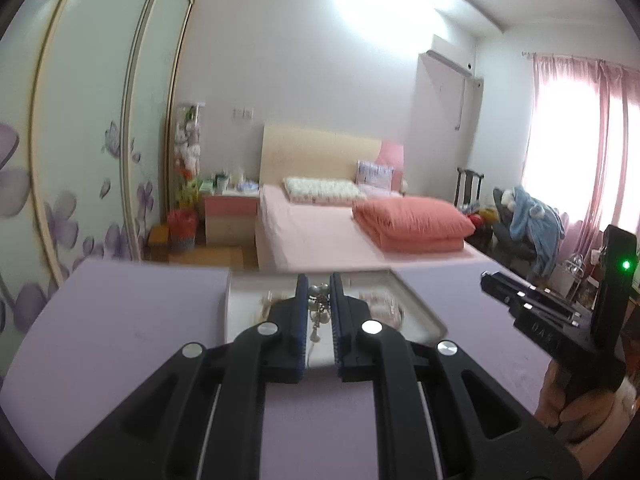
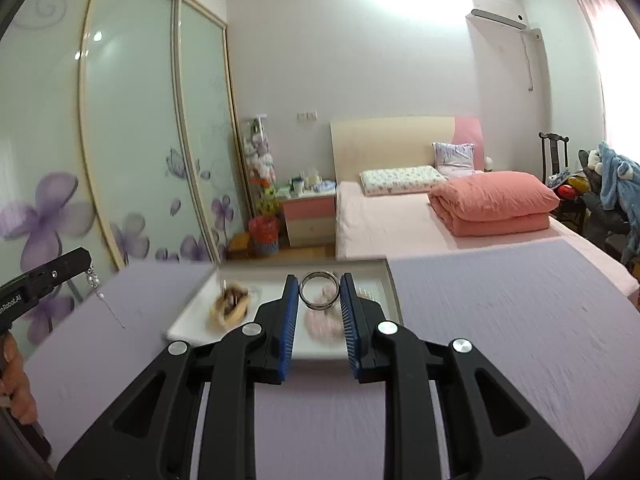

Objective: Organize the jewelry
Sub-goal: 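Lift the silver ring and pearl cluster earring and carry both over the tray, then lower the ring and pearl earring into the tray and open both tools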

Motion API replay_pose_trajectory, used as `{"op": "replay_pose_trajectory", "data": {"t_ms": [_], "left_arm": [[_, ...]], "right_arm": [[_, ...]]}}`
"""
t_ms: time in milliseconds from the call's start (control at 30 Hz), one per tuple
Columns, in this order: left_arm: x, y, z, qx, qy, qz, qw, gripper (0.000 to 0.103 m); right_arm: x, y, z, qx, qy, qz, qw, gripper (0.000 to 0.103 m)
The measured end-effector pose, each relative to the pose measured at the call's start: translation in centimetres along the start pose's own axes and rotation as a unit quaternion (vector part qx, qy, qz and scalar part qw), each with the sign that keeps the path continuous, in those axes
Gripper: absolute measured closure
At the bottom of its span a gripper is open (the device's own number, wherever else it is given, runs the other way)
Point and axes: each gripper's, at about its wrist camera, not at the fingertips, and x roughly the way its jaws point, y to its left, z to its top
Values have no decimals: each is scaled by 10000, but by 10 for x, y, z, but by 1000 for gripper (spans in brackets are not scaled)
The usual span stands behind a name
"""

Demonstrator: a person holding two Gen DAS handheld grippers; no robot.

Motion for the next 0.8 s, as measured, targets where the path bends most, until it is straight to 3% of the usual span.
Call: {"op": "replay_pose_trajectory", "data": {"t_ms": [300, 533, 800], "left_arm": [[96, -3, 4, 29, 195, 91, 9998, 92], [137, -9, -10, 128, 445, 41, 9989, 94], [156, -8, -26, 133, 652, 8, 9978, 94]], "right_arm": [[100, -13, 4, 197, 285, 39, 9994, 81], [123, -14, -14, 258, 548, 75, 9981, 81], [140, -8, -28, 219, 870, 198, 9958, 80]]}}
